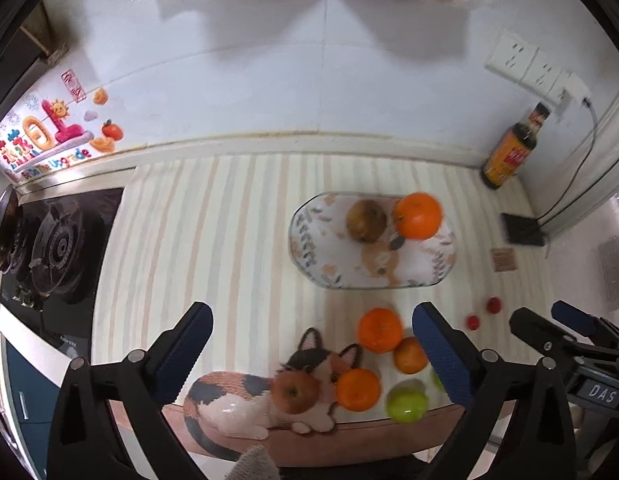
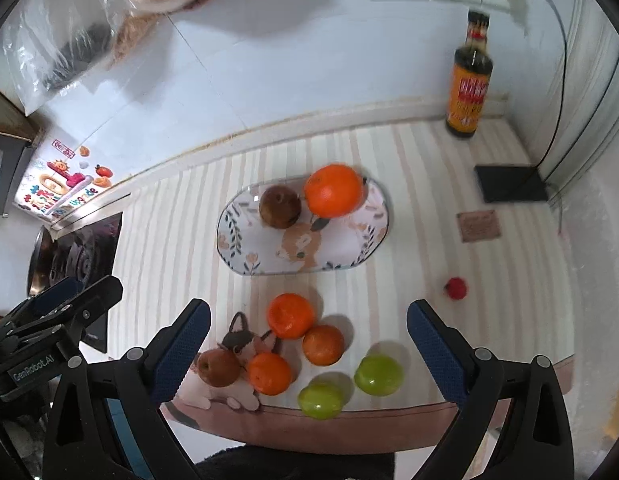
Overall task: Organize fruits
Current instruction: 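Open both tools and withdraw them from the plate toward the remaining fruits, then grasp the red apple by the cat mat with the left tool while the right tool grasps a tangerine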
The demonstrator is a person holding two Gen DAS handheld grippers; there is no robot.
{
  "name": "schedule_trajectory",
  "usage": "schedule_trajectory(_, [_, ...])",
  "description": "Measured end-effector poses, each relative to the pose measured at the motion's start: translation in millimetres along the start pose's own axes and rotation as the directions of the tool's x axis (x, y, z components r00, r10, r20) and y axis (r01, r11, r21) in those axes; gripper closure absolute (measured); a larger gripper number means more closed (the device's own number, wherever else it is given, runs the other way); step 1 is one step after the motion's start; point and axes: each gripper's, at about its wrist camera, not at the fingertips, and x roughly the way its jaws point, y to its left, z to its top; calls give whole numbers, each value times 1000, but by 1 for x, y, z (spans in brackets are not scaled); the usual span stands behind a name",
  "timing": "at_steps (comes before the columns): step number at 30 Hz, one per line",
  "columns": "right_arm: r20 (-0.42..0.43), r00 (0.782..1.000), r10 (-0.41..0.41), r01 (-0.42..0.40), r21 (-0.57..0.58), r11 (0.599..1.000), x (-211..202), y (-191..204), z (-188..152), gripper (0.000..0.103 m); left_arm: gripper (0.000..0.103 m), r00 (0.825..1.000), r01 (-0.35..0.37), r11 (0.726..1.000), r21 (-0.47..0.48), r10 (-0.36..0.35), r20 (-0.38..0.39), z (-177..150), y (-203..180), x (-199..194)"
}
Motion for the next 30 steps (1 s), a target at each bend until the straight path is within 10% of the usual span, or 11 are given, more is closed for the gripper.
schedule_trajectory(7, [-134,991,14,-9,38,999,65,-14,-28,2,1,984,-67,998,14,68,-164,-38,16,65])
schedule_trajectory(20, [-301,949,99,-72,100,992,166,-14,-31,7,2,866,4,1000,-3,-5,-501,-104,17,185])
schedule_trajectory(22, [-325,941,92,-75,65,995,180,-2,-27,7,13,891,-10,1000,23,20,-454,-103,16,184])
schedule_trajectory(23, [-338,938,80,-69,45,997,188,4,-25,7,39,894,-4,1000,28,16,-449,-102,17,184])
schedule_trajectory(30, [-436,898,-55,-3,-131,991,240,40,-22,30,41,904,-19,1000,0,17,-428,-100,28,185])
